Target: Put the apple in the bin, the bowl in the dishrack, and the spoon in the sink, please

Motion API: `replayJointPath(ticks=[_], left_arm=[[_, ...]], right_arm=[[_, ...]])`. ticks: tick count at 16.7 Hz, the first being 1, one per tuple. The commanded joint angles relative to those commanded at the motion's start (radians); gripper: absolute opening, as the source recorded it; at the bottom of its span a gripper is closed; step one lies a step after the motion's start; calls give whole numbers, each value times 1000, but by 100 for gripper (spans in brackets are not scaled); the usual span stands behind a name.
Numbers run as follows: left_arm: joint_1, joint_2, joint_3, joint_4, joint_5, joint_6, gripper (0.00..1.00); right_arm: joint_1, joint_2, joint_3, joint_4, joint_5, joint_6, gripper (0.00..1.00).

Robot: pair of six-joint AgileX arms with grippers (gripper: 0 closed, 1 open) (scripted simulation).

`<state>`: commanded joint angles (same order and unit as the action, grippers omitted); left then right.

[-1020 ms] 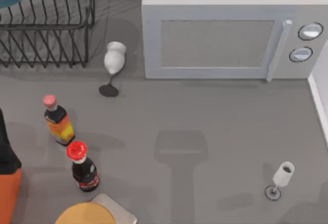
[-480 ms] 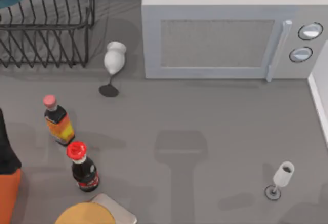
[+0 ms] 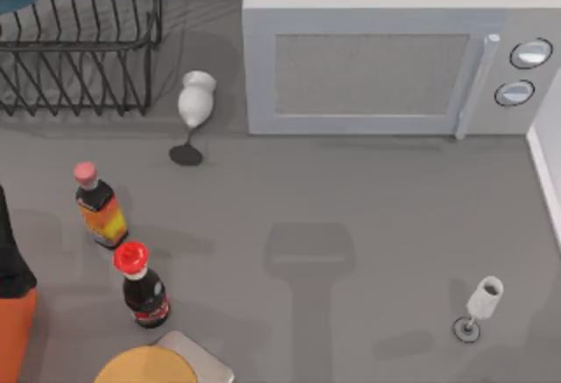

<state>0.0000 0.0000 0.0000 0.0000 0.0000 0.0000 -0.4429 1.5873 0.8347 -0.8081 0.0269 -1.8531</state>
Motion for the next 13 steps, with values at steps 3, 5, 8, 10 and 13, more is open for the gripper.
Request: replayJointPath(ticks=[3,5,8,10,13], left_arm=[[0,0,0,0,0,0,100],[0,0,0,0,0,0,100],[0,0,0,0,0,0,100],[0,0,0,0,0,0,100],[0,0,0,0,0,0,100]], right_arm=[[1,-57,93,-179,0,-5,0],[2,-94,150,-267,-1,-7,0],[3,-128,190,-321,-1,-1,0],[3,-128,190,-321,-1,-1,0],[5,-114,199,-324,0,1,0]])
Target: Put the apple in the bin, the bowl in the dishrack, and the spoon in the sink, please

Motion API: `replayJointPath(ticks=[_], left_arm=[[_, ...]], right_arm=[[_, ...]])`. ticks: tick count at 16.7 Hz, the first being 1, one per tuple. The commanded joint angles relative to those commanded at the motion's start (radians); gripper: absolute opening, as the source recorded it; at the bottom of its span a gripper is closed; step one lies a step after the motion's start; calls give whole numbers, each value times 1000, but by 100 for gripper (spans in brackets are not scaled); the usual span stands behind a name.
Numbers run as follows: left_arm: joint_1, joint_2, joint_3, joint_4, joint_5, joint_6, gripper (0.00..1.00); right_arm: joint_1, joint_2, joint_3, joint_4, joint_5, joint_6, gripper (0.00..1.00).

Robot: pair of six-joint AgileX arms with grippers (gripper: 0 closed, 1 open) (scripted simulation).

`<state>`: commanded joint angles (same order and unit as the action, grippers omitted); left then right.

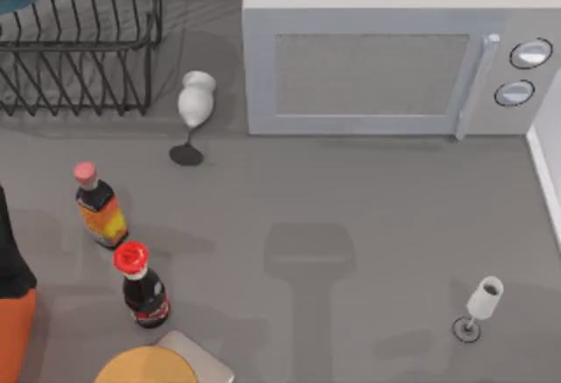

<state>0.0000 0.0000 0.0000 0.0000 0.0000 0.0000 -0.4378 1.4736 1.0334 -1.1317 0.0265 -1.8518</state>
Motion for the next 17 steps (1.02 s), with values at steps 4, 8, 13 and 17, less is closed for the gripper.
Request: replayJointPath(ticks=[4,8,13,17], left_arm=[[0,0,0,0,0,0,100],[0,0,0,0,0,0,100],[0,0,0,0,0,0,100],[0,0,0,0,0,0,100]], right_arm=[[27,129,147,-61,2,9,0],[81,366,460,-171,5,42,0],[163,724,1006,-337,6,124,0],[228,983,1407,-451,7,207,0]])
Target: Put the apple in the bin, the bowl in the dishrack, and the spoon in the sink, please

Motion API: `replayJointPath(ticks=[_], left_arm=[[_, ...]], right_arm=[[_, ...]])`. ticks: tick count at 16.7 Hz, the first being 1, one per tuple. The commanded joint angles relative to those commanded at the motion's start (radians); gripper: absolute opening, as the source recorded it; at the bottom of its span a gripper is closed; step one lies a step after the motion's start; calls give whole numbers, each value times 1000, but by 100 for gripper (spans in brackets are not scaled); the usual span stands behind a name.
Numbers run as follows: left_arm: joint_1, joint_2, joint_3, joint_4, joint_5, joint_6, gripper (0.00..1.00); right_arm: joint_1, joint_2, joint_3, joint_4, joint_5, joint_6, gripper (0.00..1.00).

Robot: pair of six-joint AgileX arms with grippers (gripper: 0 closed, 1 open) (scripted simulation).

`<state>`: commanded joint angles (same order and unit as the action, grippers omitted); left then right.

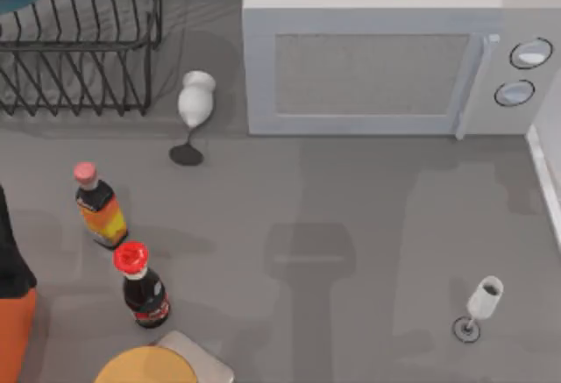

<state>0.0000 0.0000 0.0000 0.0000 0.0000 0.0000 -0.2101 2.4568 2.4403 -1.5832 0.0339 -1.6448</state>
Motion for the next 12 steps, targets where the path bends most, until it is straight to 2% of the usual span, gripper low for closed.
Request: replayJointPath(ticks=[3,6,12], left_arm=[[0,0,0,0,0,0,100],[0,0,0,0,0,0,100],[0,0,0,0,0,0,100]], right_arm=[[42,144,216,-56,2,61,0],[71,227,341,-84,5,105,0],[74,247,369,-89,6,118,0]])
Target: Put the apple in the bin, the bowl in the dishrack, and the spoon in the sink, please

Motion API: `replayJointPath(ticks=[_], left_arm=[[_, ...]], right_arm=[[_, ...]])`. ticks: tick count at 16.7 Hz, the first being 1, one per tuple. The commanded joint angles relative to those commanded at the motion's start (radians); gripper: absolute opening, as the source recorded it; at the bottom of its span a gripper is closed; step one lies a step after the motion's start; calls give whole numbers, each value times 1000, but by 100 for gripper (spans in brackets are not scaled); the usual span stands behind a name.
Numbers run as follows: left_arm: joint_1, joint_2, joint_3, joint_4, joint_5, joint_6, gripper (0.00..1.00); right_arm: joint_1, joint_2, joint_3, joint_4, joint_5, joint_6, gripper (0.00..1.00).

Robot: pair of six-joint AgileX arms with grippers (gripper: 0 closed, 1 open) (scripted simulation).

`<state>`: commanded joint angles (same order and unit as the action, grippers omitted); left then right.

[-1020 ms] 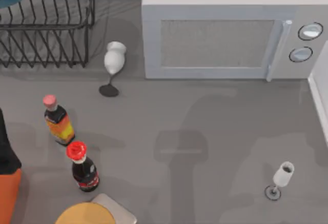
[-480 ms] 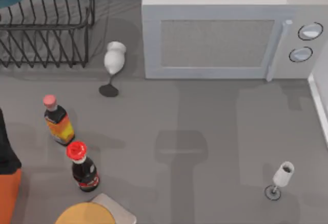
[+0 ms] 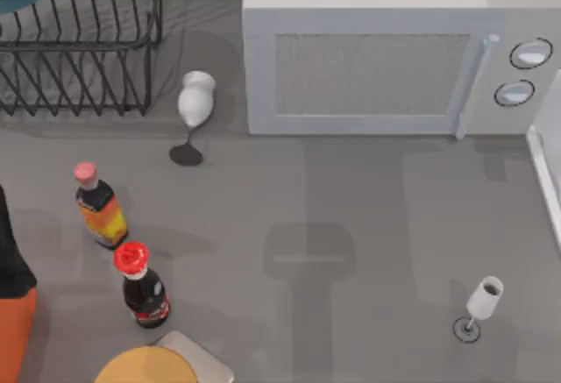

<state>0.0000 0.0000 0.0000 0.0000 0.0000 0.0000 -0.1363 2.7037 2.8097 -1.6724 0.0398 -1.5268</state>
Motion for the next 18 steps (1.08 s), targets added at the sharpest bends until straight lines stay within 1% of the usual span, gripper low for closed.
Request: replayJointPath(ticks=[2,4,9,11,16,18], left_arm=[[0,0,0,0,0,0,100],[0,0,0,0,0,0,100],[0,0,0,0,0,0,100],[0,0,0,0,0,0,100],[0,0,0,0,0,0,100],[0,0,0,0,0,0,100]], right_arm=[[1,-6,-16,14,0,-1,0],[4,-25,-74,57,0,-3,0],[4,-88,-322,218,-2,-4,0],[3,-109,-386,270,-2,-4,0],[2,-117,-408,291,-2,-4,0],[2,-117,-408,291,-2,-4,15]])
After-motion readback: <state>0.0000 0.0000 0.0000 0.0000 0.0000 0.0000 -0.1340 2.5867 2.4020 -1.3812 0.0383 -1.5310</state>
